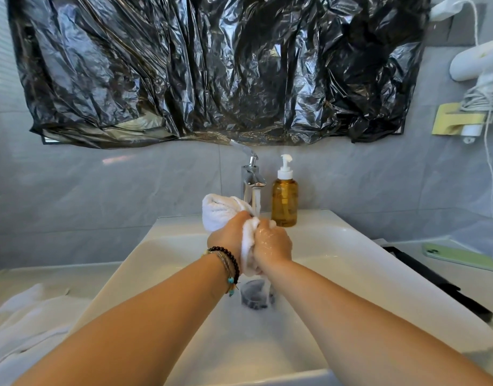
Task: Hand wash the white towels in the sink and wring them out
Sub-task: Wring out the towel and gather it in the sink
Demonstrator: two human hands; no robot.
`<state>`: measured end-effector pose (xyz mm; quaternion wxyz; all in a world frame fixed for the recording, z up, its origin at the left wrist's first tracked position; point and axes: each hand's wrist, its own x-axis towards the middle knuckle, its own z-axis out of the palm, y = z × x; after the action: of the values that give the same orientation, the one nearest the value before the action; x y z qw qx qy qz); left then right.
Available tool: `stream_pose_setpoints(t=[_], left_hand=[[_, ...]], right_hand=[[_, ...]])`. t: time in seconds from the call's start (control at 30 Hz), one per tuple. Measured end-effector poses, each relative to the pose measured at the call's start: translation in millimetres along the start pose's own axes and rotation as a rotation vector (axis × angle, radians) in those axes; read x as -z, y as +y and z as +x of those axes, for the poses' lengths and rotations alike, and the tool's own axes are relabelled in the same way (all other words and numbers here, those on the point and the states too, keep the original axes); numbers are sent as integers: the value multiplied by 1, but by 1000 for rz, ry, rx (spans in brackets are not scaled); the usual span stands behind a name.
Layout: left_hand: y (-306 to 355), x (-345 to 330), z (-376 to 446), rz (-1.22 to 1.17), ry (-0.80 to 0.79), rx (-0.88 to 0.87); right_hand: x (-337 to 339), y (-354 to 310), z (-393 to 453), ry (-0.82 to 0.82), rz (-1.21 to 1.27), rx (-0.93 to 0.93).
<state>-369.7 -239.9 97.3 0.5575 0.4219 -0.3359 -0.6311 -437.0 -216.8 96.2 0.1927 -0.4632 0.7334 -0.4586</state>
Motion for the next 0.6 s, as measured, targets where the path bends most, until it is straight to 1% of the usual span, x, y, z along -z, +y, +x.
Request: stream_pose_setpoints(t=[0.1,0.13,0.2,0.23,0.27,0.3,0.37,0.43,0.5,0.53,0.6], left_hand=[[3,3,3,62,1,-4],[4,5,6,76,6,-34],[8,9,7,74,-30,-91],[11,11,6,68,-57,-95],[13,13,5,63,-96,-88],[15,15,5,64,-149,-75],[18,22,6,104,-293,-34],[17,29,8,189,-419,-56],[12,32,11,298,-479,-93],[9,32,12,323,-500,-98],[3,32,11,274,-539,-44]], right_hand=[[6,2,2,29,261,35],[10,1,2,-55,380,72],[14,2,2,-254,492,172],[15,6,2,-347,477,208],[17,7,-1,-420,413,225],[18,10,0,-468,345,236],[23,16,2,-466,263,200],[28,20,7,-432,269,182],[33,23,12,-444,266,170],[35,23,14,-491,284,158],[37,25,14,-642,374,107]])
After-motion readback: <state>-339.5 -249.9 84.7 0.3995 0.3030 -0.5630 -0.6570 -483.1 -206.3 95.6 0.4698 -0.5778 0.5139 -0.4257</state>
